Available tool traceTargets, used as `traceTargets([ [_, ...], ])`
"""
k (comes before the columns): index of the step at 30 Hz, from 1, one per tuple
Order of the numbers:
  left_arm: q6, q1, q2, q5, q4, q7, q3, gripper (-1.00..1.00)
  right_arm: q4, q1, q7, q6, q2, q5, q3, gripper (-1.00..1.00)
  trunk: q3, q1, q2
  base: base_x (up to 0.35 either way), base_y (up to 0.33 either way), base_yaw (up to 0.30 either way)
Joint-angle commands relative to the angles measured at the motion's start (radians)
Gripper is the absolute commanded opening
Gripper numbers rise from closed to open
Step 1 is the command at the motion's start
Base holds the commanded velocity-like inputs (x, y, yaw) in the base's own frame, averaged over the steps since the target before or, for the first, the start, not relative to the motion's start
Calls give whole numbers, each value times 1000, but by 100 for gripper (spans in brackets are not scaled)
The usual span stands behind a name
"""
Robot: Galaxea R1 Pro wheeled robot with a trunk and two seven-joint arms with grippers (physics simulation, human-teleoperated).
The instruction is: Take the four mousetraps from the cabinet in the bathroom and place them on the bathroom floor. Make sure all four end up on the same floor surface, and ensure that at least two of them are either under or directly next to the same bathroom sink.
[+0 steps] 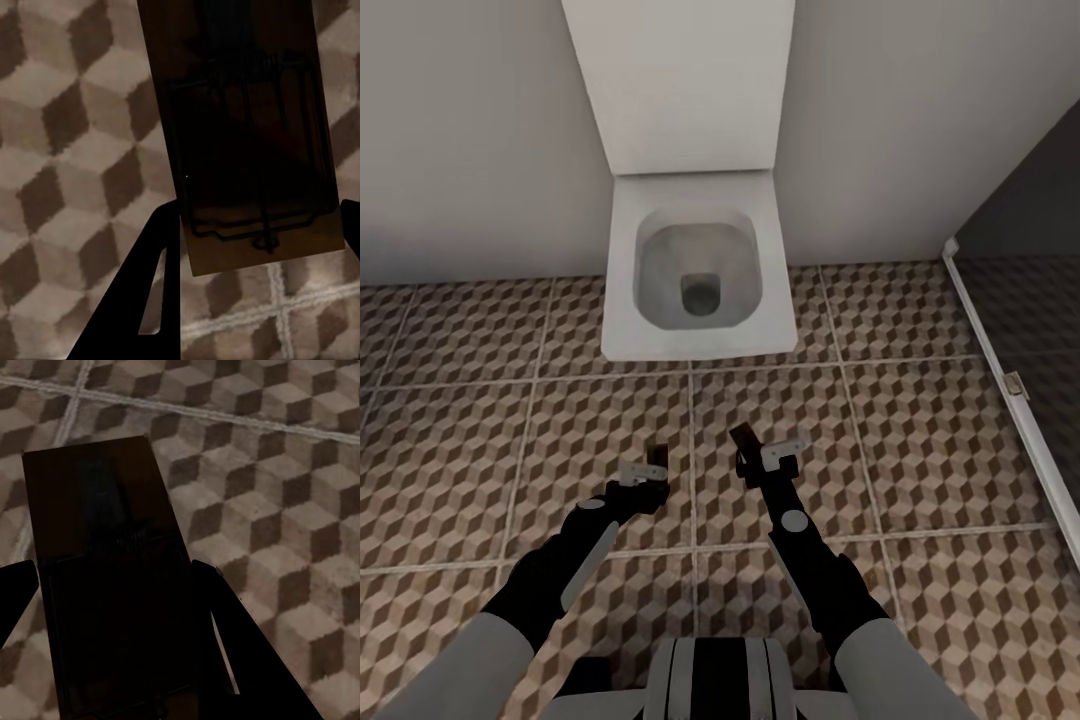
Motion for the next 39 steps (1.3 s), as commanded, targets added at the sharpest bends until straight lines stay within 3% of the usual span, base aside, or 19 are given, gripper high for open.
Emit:
traceTargets([
  [1, 4, -1, 1, 9, -2, 9, -4, -100, 1, 0, -7, 0, 0, 7, 2, -100, -5, 4, -7, 0, 0, 0],
  [34, 4, -1, 1, 9, -3, 9, -14, -100, 1, 0, -7, -1, 0, 7, 3, -100, -158, 130, -238, 0, 0, 0],
  [39, 4, 0, 1, 9, -3, 10, -14, -100, 1, 0, -7, -1, 0, 7, 3, -100, -178, 132, -239, 0, 0, 0],
])
